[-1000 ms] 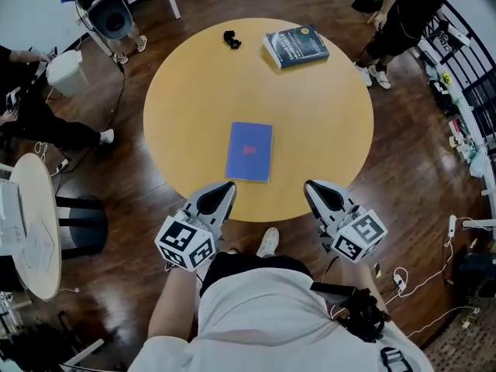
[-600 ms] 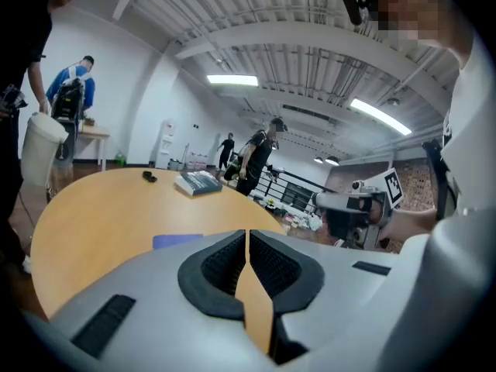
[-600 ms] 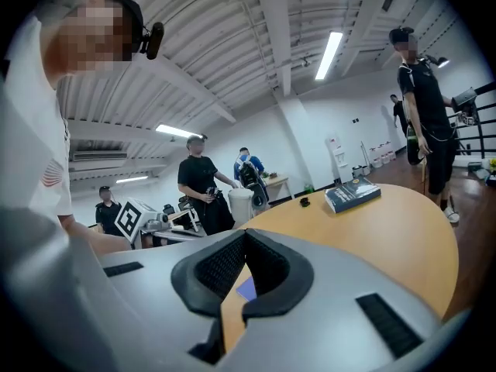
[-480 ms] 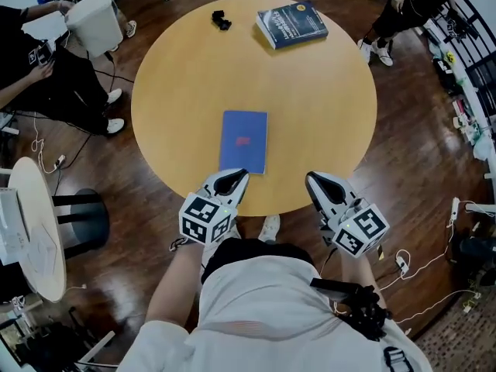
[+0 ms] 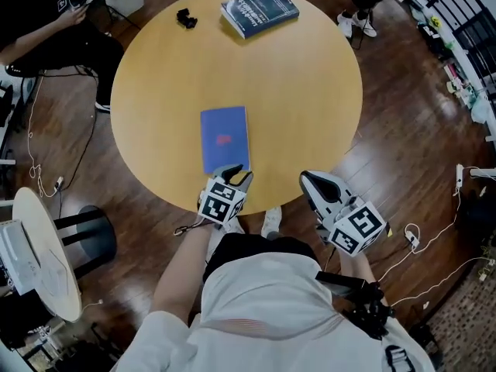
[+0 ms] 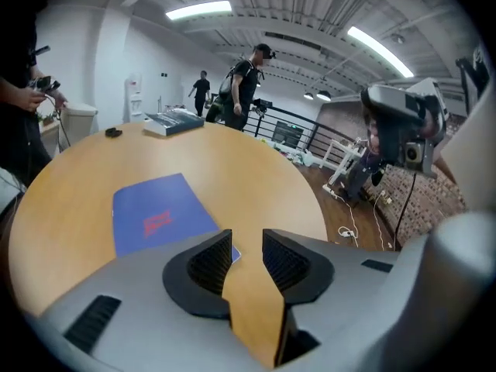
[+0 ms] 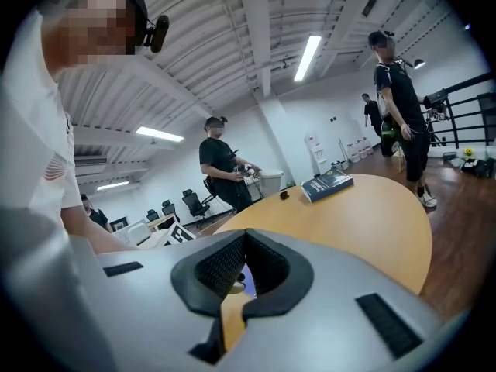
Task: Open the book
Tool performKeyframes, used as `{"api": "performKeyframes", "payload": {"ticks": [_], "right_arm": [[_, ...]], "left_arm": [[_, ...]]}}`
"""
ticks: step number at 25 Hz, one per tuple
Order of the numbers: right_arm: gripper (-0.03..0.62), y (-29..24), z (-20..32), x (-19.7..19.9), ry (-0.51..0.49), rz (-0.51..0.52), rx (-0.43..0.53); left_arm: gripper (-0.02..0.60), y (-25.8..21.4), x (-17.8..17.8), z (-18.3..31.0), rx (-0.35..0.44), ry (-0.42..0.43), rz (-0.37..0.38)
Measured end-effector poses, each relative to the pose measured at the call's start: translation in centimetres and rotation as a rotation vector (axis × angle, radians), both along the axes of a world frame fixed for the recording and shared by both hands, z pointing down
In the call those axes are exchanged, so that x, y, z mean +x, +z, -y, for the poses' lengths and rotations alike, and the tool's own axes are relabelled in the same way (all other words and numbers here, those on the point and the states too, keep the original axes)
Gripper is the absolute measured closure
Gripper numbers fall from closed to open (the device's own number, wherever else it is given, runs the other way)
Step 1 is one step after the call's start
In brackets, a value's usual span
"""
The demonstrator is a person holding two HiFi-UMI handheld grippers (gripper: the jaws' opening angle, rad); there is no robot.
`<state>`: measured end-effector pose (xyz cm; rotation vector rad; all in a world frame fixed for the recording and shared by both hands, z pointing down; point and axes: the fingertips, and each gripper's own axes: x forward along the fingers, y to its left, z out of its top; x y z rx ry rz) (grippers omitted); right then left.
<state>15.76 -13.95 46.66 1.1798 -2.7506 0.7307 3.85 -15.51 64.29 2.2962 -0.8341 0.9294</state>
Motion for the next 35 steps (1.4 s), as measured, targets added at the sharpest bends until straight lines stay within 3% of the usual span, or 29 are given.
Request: {"api": "performKeyframes", "payload": {"ticks": [9, 15, 35], "right_arm": [[0.594, 1.3, -0.6, 1.5, 0.014, 0.011, -0.032], [0.594, 1.7, -0.5, 1.7, 0.014, 0.020, -0.046], [0.594, 2.4, -0.3, 2.3, 0.013, 0.028, -0.052]], "left_arm": [[0.457, 4.3, 1.3, 0.2, -0.045, 0.044, 0.162], [0.457, 5.5, 1.5, 0.5, 0.001, 0.075, 0.283], [0.474, 7.0, 0.7, 0.5, -0.040, -0.018, 0.321]]}}
